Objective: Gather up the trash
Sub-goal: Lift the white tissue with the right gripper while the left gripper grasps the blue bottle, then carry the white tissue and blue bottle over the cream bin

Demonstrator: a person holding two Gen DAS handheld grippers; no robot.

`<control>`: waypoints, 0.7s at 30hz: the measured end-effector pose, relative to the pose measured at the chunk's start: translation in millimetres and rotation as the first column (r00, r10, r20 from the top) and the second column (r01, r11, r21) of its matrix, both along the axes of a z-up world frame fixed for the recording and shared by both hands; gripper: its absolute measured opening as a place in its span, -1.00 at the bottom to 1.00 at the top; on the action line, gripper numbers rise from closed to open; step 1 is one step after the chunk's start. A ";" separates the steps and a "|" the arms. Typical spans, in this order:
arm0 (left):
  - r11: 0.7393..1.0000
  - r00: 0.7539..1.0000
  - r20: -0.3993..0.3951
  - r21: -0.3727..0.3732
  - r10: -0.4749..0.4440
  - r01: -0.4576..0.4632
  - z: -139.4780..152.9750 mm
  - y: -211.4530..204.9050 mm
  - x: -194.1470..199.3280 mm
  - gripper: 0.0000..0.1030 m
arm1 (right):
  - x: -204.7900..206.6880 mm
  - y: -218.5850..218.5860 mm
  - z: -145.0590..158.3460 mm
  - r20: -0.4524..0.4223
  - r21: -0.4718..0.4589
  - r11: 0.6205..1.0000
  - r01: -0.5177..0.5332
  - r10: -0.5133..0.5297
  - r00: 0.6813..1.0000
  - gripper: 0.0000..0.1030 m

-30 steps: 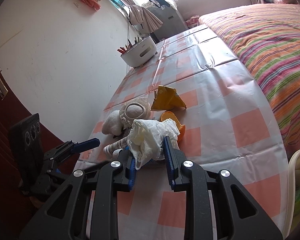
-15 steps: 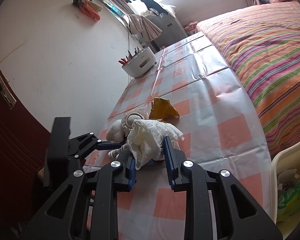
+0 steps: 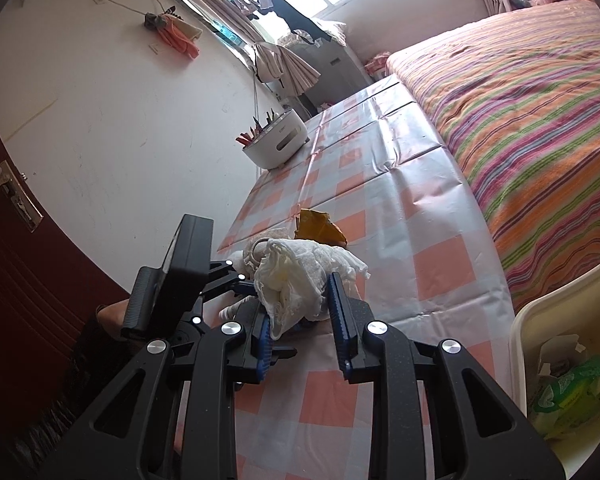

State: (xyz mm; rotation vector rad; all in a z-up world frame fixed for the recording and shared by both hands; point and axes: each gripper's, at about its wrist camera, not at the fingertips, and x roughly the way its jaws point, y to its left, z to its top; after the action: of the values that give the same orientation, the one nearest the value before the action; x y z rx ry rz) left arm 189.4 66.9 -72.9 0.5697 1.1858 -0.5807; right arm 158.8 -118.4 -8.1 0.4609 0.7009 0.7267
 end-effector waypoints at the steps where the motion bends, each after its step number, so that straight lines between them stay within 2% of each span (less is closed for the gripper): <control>1: 1.000 1.000 -0.006 0.001 0.000 0.000 -1.1 0.3 1.1 0.59 | -0.4 -1.6 0.2 0.001 0.001 1.000 0.003 -0.003 1.000 -0.51; 5: 1.000 0.999 -0.035 0.005 0.025 -0.024 -8.5 1.4 3.8 0.40 | -3.3 -4.9 2.2 0.008 0.000 1.000 0.008 -0.008 1.000 -0.51; 7: 0.999 0.998 -0.031 -0.003 0.049 -0.049 -11.1 5.2 4.0 0.38 | -3.7 -5.4 3.2 0.013 -0.001 1.000 0.010 -0.010 1.000 -0.51; 11: 0.993 0.995 -0.029 -0.062 0.096 -0.098 -9.8 14.9 -0.1 -0.04 | -5.9 -4.9 4.4 0.020 -0.005 1.000 0.009 -0.009 1.000 -0.51; 17: 0.969 0.977 0.034 -0.142 0.209 -0.202 -6.2 24.7 -15.9 -0.04 | -5.6 -12.0 6.4 0.025 0.006 1.000 0.021 -0.022 0.999 -0.51; 21: 0.932 0.953 0.093 -0.259 0.287 -0.255 5.7 28.5 -34.9 -0.05 | -7.9 -20.3 9.1 0.038 0.009 0.999 0.043 -0.043 0.998 -0.51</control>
State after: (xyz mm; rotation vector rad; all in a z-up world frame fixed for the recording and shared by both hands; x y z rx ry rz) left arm 154.5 95.4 -67.1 0.2229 1.0292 -0.4370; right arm 151.0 -138.7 1.0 0.4668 0.6510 0.6963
